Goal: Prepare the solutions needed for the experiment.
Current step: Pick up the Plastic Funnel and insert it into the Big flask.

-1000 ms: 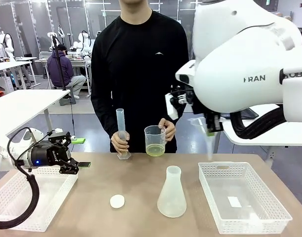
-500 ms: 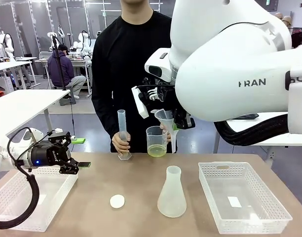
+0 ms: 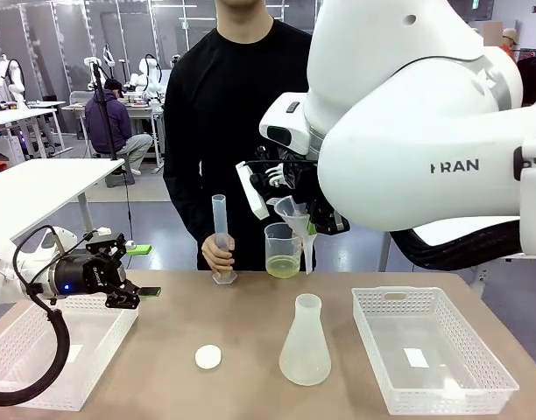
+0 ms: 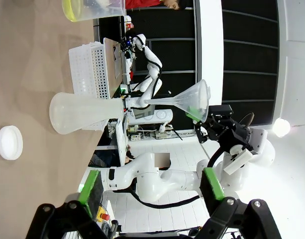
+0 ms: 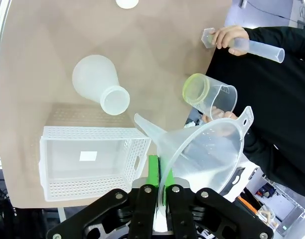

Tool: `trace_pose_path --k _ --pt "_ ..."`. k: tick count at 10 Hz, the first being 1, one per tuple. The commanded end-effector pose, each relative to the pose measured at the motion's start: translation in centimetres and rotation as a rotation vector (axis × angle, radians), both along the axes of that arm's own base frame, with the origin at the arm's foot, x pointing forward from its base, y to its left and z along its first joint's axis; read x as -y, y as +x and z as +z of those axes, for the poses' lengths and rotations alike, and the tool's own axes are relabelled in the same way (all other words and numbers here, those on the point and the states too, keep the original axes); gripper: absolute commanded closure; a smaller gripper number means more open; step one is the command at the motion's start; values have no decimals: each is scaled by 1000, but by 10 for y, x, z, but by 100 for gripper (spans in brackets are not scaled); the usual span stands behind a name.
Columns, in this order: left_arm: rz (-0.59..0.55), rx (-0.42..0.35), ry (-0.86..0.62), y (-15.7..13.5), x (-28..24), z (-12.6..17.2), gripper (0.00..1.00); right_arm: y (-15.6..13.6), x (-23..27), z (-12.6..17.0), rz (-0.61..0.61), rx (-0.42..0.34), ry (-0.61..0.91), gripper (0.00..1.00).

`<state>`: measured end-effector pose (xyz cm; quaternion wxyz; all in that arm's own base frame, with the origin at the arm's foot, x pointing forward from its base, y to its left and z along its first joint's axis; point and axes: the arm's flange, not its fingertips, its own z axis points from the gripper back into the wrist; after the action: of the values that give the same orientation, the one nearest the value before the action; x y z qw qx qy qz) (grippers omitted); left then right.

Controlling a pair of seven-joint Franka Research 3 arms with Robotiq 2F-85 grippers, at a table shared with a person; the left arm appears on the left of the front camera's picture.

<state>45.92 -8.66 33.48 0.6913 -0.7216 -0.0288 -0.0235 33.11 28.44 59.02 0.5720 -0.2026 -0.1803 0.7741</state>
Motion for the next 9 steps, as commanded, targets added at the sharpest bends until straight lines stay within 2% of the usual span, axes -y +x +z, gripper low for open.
trace_pose_path --k 1,4,6,9 --pt "4 -4 5 4 2 -1 0 -6 8 -12 7 14 13 97" --pt "4 -4 5 4 2 -1 0 -9 14 -28 13 9 40 97" --pt "4 -4 5 4 2 -1 0 -10 16 -38 15 40 55 97" --pt "4 -4 5 4 2 -1 0 -7 16 -50 14 15 55 97"
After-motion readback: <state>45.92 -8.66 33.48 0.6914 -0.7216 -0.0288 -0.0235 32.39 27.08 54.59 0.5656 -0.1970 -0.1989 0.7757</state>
